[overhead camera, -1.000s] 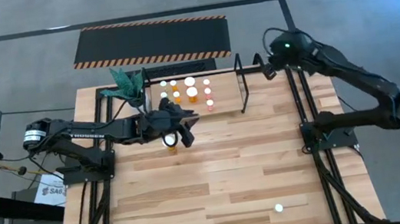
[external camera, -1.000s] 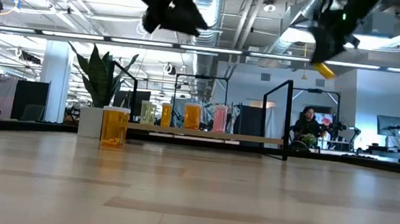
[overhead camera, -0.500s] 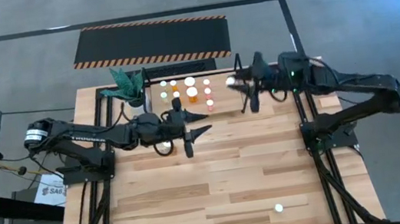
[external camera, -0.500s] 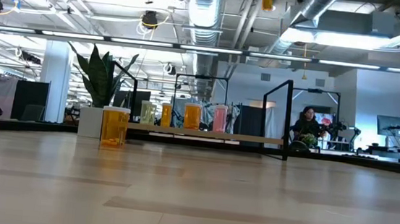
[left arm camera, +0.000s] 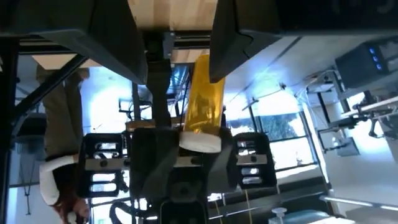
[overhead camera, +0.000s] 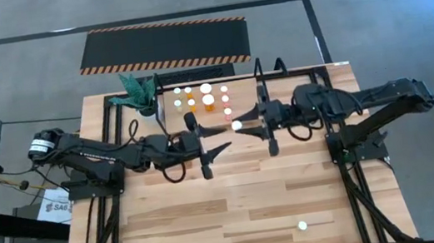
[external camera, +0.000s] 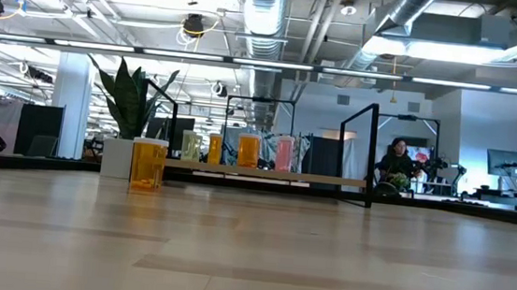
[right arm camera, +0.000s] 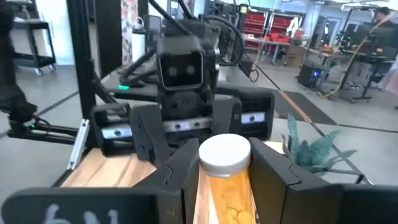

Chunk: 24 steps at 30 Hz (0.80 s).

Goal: Pick and place medicine bottles onto shelf by color
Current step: Move the small orange pill bottle to the center of the table

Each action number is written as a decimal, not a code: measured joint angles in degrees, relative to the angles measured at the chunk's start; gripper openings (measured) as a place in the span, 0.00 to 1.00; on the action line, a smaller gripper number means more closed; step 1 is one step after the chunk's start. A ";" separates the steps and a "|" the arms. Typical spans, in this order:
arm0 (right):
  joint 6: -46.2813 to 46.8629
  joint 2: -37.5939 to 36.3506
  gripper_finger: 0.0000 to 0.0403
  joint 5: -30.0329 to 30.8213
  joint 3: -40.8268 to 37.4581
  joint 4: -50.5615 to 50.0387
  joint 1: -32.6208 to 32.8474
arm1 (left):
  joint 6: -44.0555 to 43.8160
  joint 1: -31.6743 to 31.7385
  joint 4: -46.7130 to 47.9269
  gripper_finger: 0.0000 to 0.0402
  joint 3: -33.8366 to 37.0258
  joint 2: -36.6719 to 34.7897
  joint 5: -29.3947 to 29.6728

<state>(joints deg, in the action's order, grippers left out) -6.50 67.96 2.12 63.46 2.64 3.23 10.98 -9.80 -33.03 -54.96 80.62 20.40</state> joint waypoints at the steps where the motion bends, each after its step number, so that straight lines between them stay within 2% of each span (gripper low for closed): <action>1: 0.01 0.00 0.33 0.01 0.00 0.16 0.39 | 0.02 -0.10 0.25 0.42 0.00 0.00 0.03; 12: 0.47 2.07 0.33 0.10 -0.03 3.60 3.58 | -2.00 -0.42 -1.31 0.63 -0.02 0.02 -1.09; 19: 0.23 6.30 0.33 -0.19 0.04 8.88 3.54 | -2.23 -0.68 -0.88 0.64 0.00 0.04 -6.72; 24: 0.30 7.05 0.33 -0.71 0.11 10.70 3.45 | -1.53 -1.34 -0.69 0.61 -0.02 0.11 -4.26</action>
<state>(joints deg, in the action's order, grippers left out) -6.20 75.01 1.41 63.57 13.34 6.68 9.45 -11.14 -33.71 -54.98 80.73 16.15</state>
